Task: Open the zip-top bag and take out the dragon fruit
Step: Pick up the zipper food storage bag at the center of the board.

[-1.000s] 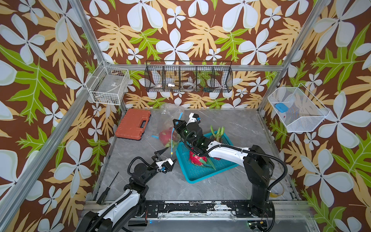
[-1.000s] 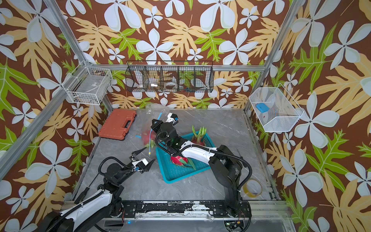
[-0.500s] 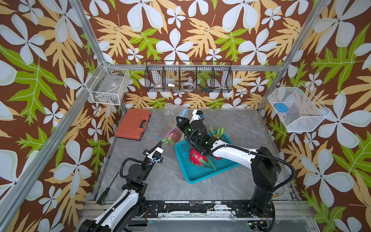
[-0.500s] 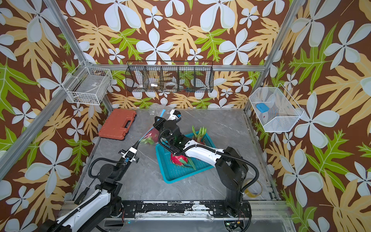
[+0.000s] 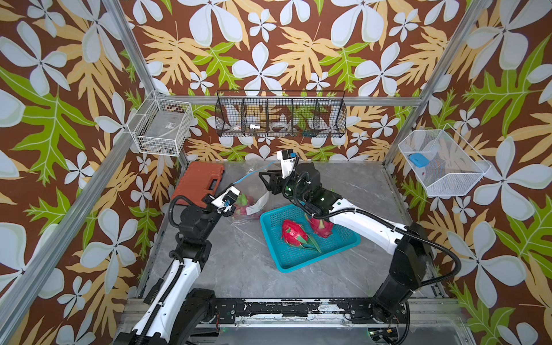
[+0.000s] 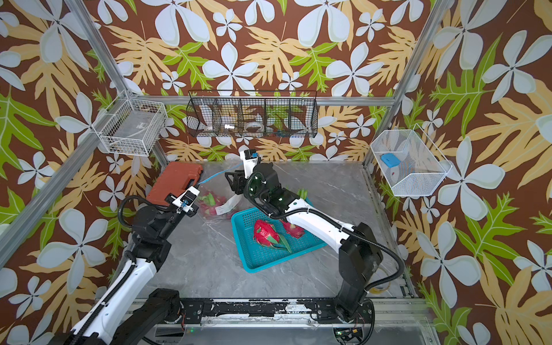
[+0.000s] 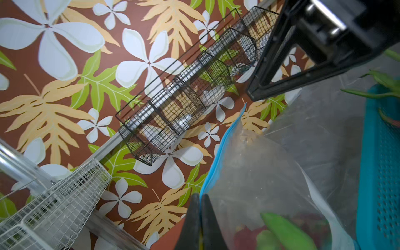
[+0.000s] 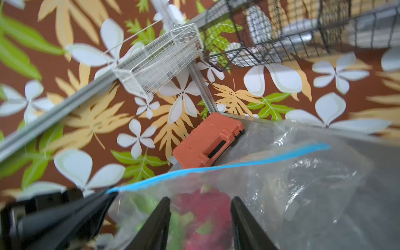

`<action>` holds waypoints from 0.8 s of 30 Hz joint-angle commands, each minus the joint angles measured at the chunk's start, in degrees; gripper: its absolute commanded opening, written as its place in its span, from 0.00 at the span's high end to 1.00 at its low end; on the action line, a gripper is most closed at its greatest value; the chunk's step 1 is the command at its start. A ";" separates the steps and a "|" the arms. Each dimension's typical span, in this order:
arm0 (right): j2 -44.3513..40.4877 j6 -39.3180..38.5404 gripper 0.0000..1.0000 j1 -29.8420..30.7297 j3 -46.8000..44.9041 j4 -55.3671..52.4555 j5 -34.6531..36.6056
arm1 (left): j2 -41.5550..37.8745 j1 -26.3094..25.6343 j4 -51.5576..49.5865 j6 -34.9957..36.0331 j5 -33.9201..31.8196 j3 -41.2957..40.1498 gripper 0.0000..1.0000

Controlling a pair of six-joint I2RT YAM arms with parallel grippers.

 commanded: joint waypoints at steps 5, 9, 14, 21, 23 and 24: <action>-9.13 -45.96 0.41 -0.06 -9.25 1.97 -15.52 | 2.25 0.16 -27.33 13.56 11.60 13.02 1.00; -7.46 -56.38 0.37 -0.03 -4.89 -5.76 -22.52 | 3.06 0.20 -37.41 18.33 13.47 18.69 1.00; -1.59 -60.33 0.39 -0.10 4.69 -14.62 -27.95 | 3.19 0.17 -45.84 22.06 13.96 22.55 1.00; 7.76 -63.74 0.42 -0.09 17.91 -27.49 -34.76 | 2.68 0.16 -49.54 24.44 12.83 24.15 1.00; 9.75 -63.32 0.43 -0.08 19.77 -27.55 -34.34 | 2.63 0.20 -50.29 25.07 12.43 24.15 1.00; 10.64 -63.38 0.44 -0.07 20.46 -27.42 -34.33 | 2.53 0.23 -50.30 25.04 12.14 24.22 1.00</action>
